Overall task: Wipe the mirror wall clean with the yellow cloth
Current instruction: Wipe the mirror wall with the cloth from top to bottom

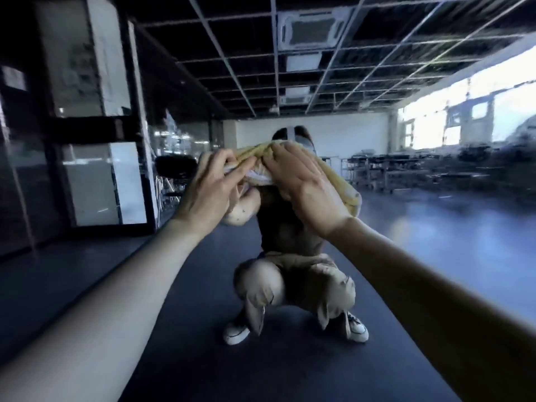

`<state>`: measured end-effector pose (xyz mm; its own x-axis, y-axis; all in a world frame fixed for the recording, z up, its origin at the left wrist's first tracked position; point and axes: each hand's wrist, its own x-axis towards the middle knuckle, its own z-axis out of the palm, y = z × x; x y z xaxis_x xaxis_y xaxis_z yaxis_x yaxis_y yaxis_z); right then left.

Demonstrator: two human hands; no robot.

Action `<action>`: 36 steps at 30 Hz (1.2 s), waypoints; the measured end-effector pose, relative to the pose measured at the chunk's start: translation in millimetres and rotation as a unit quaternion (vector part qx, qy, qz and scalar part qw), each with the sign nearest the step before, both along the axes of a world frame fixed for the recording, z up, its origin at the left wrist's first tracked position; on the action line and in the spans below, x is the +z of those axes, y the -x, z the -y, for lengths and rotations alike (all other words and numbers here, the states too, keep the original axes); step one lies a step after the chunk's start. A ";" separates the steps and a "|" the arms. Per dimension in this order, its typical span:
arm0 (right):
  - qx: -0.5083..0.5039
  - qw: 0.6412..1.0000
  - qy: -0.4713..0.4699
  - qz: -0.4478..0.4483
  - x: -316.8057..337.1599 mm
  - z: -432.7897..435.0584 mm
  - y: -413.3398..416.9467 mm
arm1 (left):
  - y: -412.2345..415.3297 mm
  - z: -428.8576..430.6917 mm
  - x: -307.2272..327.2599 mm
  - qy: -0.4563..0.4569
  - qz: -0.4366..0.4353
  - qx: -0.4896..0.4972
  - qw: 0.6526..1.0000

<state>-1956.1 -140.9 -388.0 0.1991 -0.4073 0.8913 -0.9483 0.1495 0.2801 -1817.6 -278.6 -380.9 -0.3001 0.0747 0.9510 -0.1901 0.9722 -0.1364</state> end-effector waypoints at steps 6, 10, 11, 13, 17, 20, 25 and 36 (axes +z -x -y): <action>0.043 0.999 0.015 -0.014 -43.6 24.8 -23.7 | -11.5 20.1 -55.1 -0.064 -0.003 -0.020 0.998; -0.040 0.993 -0.053 -0.098 -84.0 26.2 -26.3 | -25.3 19.8 -118.8 -0.133 -0.018 -0.029 0.990; -0.061 0.992 -0.051 -0.096 -84.6 30.2 -29.6 | -30.7 17.9 -119.2 -0.135 -0.002 -0.044 0.990; -0.065 0.993 -0.028 -0.090 -74.0 42.1 -40.3 | -41.2 17.1 -106.1 -0.145 0.036 -0.082 0.985; -0.005 0.986 -0.030 -0.166 -39.4 60.9 -44.7 | -62.9 21.8 -77.7 -0.220 -0.036 -0.102 0.969; -0.008 0.967 -0.079 -0.242 -13.4 65.4 -43.8 | -81.7 39.3 -78.1 -0.274 -0.184 -0.083 0.940; -0.015 0.989 0.007 -0.147 14.8 105.0 -78.6 | -112.9 106.5 -114.2 -0.498 -0.257 0.037 0.827; 0.004 0.930 -0.106 -0.352 4.9 176.0 -110.0 | -127.6 119.5 -130.4 -0.417 -0.210 0.043 0.883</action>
